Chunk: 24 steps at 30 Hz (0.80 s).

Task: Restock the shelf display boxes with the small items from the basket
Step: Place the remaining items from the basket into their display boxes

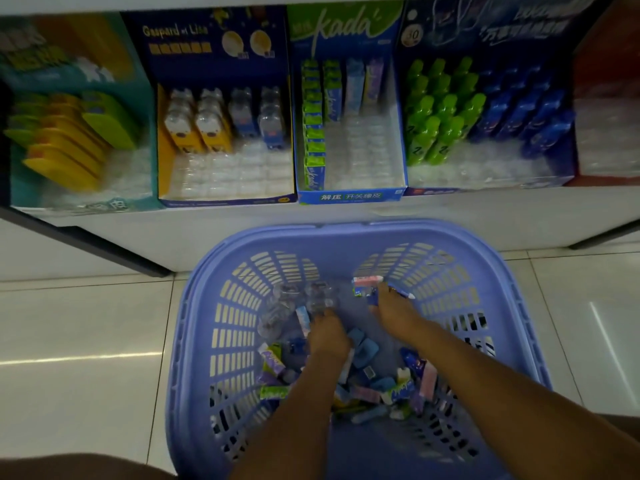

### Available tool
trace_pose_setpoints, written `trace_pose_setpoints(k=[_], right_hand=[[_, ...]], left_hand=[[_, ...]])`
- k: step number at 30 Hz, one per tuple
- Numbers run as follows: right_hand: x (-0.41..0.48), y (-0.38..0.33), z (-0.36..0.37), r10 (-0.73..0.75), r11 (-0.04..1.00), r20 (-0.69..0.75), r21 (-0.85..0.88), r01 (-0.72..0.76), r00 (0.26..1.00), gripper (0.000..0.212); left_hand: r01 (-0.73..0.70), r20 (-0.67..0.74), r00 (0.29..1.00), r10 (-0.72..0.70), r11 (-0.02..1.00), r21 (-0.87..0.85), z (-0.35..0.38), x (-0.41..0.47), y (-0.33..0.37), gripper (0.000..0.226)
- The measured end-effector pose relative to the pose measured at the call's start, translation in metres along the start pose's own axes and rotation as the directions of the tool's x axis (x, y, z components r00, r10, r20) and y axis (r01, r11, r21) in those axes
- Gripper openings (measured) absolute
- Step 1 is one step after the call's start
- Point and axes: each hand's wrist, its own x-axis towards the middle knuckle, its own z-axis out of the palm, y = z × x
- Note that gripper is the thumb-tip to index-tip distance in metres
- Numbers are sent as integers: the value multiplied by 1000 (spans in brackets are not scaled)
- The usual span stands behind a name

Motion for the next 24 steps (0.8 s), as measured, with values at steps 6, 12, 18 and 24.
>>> trace_pose_setpoints(k=[6,12,18,24], right_hand=[[-35,-15,-40,-26,887,60,462,-5,998,32],[-71,-27,-86,-123,792,38,606,75,992,21],[-96,-36,-99,-199,919,-355,256,300,914,30],[-132,-72,-124,-196,811,-568,364,457,799,55]], left_hand=[[-26,32,999,23,995,91,-12,0,-8,34],[-16,0,1000,19,885,-465,-41,-14,6,25],[-37,6,951,310,132,-991,-111,-72,31,29],[-319,-215,877,430,188,-929,-150,-125,35,20]])
